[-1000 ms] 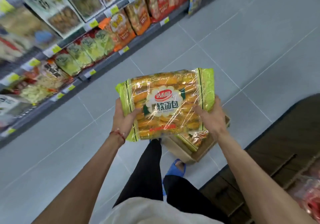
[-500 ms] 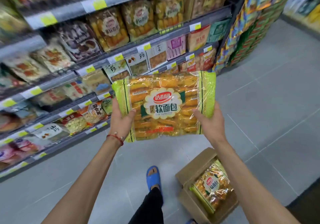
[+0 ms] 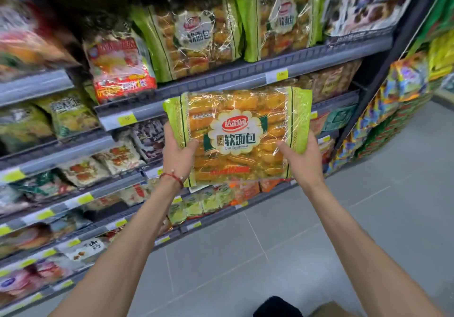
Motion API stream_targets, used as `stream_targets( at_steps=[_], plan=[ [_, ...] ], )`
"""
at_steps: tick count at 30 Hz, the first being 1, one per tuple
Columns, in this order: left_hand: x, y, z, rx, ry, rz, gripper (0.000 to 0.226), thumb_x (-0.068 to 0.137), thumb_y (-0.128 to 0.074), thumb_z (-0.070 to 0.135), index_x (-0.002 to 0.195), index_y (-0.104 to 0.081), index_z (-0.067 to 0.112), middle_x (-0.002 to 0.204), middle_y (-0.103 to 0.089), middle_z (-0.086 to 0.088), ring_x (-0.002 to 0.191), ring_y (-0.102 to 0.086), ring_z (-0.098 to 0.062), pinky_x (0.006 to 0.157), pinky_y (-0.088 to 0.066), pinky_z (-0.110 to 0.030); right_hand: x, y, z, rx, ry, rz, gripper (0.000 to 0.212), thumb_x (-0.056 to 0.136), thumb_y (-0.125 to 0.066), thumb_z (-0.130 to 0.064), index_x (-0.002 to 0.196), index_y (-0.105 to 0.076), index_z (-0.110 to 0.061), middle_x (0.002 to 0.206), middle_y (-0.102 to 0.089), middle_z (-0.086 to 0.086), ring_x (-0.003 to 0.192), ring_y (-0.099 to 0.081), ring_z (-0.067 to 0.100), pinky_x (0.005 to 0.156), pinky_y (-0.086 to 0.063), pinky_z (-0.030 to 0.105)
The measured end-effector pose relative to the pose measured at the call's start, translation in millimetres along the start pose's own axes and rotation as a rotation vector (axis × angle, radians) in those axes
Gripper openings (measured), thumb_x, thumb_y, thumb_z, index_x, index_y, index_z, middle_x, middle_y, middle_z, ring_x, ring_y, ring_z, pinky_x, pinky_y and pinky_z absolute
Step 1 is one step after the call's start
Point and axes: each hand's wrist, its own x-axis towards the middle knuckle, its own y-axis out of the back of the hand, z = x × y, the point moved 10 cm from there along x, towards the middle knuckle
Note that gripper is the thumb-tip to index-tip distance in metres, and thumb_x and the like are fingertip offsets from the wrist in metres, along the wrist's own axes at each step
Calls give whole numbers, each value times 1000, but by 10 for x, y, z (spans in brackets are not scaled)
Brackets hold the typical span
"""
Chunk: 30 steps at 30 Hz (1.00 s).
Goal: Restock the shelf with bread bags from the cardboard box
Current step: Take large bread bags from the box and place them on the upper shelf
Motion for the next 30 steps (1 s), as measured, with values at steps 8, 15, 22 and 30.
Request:
stream_targets(
  at_steps=[8,15,22,30],
  plan=[
    [1031,-131,504,-19,-69,158,88,96,-61,24,158,2,18,167,-1,0,152,-6,-15,109,-9,-23,1379,-473,-452,-6,131,-72,84,82,-83,-46,152,-39,-28,149,-50,-11,138,-46,14,117,-37,42],
    [1796,-211,839,-40,-53,324,88,96,-62,28,158,0,18,166,-2,1,151,-7,-14,108,-8,-21,2481,-846,-889,-4,201,-167,79,85,-82,-39,151,-42,-25,143,-56,-8,132,-50,11,117,-38,41],
    [2399,-109,1000,-37,-43,425,89,93,-65,31,158,-5,18,166,-7,0,151,-12,-16,119,-14,-33,3150,-1303,-1211,31,234,-241,96,77,-81,-55,156,-35,-24,157,-45,-4,142,-41,14,122,-32,46],
    [3018,145,964,-32,26,491,95,74,-68,48,149,-28,4,143,-48,-28,127,-50,-43,102,-47,-51,3647,-1751,-1281,16,185,-222,89,80,-82,-48,148,-41,-9,147,-51,11,140,-44,29,116,-38,49]
  ],
)
